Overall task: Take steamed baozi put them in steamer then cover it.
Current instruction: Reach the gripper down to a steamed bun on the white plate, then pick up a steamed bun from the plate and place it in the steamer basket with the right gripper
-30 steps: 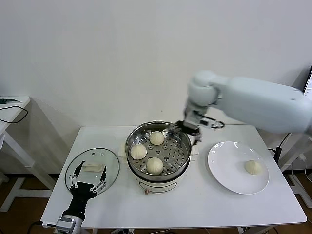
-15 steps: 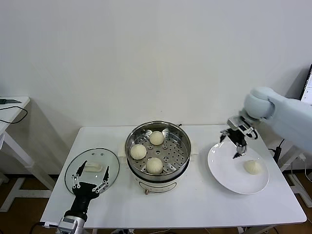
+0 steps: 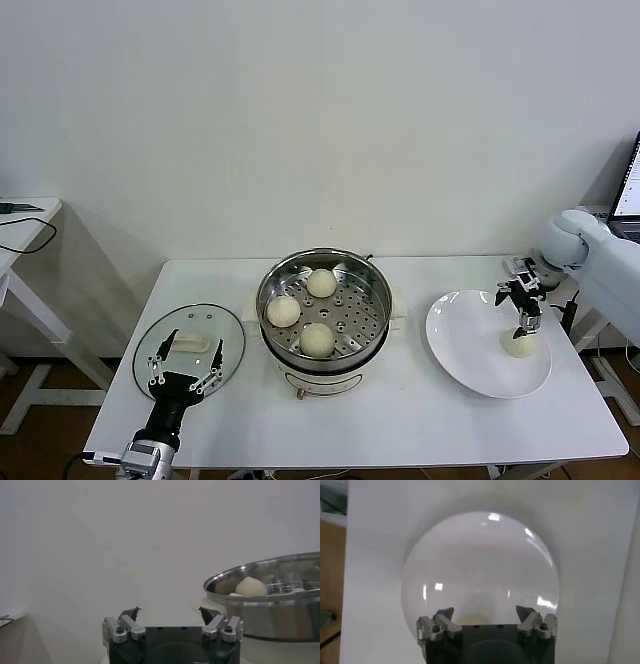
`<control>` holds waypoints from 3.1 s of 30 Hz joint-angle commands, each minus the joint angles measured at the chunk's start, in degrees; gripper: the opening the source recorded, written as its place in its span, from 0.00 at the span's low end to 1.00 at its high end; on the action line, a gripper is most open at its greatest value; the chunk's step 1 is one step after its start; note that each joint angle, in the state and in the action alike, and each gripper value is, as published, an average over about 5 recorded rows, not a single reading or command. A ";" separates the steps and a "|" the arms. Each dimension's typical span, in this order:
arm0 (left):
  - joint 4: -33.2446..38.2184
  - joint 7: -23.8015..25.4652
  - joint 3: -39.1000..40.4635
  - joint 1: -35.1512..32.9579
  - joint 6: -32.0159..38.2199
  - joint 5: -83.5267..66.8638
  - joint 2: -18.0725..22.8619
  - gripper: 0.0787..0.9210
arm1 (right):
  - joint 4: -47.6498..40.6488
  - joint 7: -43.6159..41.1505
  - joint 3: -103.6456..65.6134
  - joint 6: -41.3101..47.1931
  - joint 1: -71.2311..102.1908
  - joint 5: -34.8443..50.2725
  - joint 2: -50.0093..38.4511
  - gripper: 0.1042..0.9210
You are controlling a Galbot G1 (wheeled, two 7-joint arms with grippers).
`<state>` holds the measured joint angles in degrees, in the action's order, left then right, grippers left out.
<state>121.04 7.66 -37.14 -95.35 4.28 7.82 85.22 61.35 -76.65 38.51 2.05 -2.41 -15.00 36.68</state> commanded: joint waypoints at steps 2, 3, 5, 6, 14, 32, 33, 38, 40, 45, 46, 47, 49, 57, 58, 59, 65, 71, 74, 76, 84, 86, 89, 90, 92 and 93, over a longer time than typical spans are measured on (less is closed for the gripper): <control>-0.60 0.00 0.02 0.36 -0.11 0.03 -0.08 0.88 | -8.44 0.00 -8.79 -1.69 7.25 -7.68 2.28 0.88; -0.60 0.00 0.01 0.42 -0.14 0.02 -0.09 0.88 | -8.65 0.01 -9.15 -1.79 7.53 -8.02 2.44 0.88; -0.60 -0.01 0.05 0.51 -0.19 0.00 -0.13 0.88 | -9.20 0.08 -9.93 -2.06 8.10 -8.83 2.81 0.88; -0.62 -0.01 0.06 0.54 -0.20 0.00 -0.12 0.88 | -9.53 0.14 -10.34 -2.25 8.38 -9.29 3.01 0.88; -0.91 -0.01 0.10 0.54 -0.18 0.08 -0.03 0.88 | -12.54 1.96 -12.94 -3.29 9.68 -11.13 5.41 0.88; -0.99 -0.05 0.26 0.41 -0.19 0.24 0.04 0.88 | -15.23 2.89 -15.87 -4.68 10.99 -15.36 8.18 0.88; -0.98 -0.05 0.25 0.40 -0.19 0.24 0.03 0.88 | -15.21 2.89 -15.92 -4.67 10.99 -15.41 8.25 0.88; -1.08 -0.05 0.23 0.41 -0.19 0.23 -0.03 0.88 | -14.91 2.53 -15.84 -4.61 11.11 -15.82 8.13 0.88; -1.18 -0.05 0.22 0.44 -0.20 0.23 -0.07 0.88 | -14.79 2.40 -15.87 -4.65 11.29 -15.99 8.00 0.87; -1.18 -0.04 0.25 0.55 -0.24 0.23 -0.09 0.88 | -14.66 2.35 -16.06 -4.72 11.52 -16.10 7.95 0.78; -1.15 -0.04 0.27 0.57 -0.25 0.23 -0.08 0.88 | -14.60 2.34 -16.12 -4.73 11.56 -16.09 7.95 0.77; -1.13 -0.04 0.27 0.59 -0.26 0.22 -0.08 0.88 | -14.49 2.32 -16.17 -4.72 11.59 -16.03 7.92 0.76; -1.07 -0.05 0.26 0.60 -0.28 0.21 -0.07 0.88 | -14.00 2.19 -16.19 -4.65 11.61 -15.69 7.68 0.76; -0.74 -0.15 0.40 0.55 -0.37 0.25 -0.06 0.88 | -7.13 0.30 -9.65 -1.72 7.12 -6.46 2.20 0.76; -0.67 -0.16 0.41 0.52 -0.38 0.27 -0.08 0.88 | -5.54 0.01 -7.96 -0.93 5.83 -4.26 1.03 0.75; -0.60 -0.17 0.40 0.49 -0.38 0.28 -0.10 0.88 | -3.94 -0.29 -6.20 -0.11 4.37 -2.09 -0.13 0.75; -0.23 -0.10 0.42 0.39 -0.39 0.31 -0.43 0.88 | 5.40 -1.31 4.31 5.02 -6.88 11.08 -5.56 0.72; 0.05 -0.07 0.45 0.38 -0.37 0.25 -0.73 0.88 | 13.98 -1.09 19.41 10.39 -24.12 22.96 -6.97 0.72; 0.30 0.00 0.25 0.40 -0.36 0.06 -0.97 0.88 | 18.24 -0.34 27.67 12.83 -33.79 28.93 -6.26 0.72; 0.53 0.10 0.09 0.38 -0.37 -0.11 -1.15 0.88 | 20.67 0.38 33.34 14.16 -39.66 32.27 -5.19 0.72; 0.48 0.39 -0.14 0.74 -0.35 -0.57 -1.73 0.88 | 27.47 3.37 46.82 18.90 -53.74 42.62 1.65 0.72; 0.42 0.48 -0.14 0.86 -0.35 -0.71 -1.77 0.88 | 28.16 4.29 47.44 20.07 -54.20 44.13 3.91 0.73; 0.28 0.60 -0.29 1.11 -0.38 -1.09 -1.88 0.88 | 28.72 5.70 47.27 22.00 -53.31 46.32 7.99 0.73; 0.27 0.63 -0.37 1.18 -0.41 -1.25 -1.92 0.88 | 28.75 6.04 47.08 22.59 -52.84 46.75 9.44 0.73; 0.30 0.69 -0.58 1.35 -0.47 -1.60 -1.97 0.88 | 28.31 6.72 46.63 23.53 -51.58 47.58 12.68 0.73; 0.32 0.71 -0.68 1.41 -0.49 -1.74 -1.98 0.88 | 27.92 6.94 46.40 23.83 -50.95 47.81 14.07 0.73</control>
<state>121.39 8.25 -37.54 -94.18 3.87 6.65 83.39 84.01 -73.10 74.97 19.07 -44.58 21.07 38.78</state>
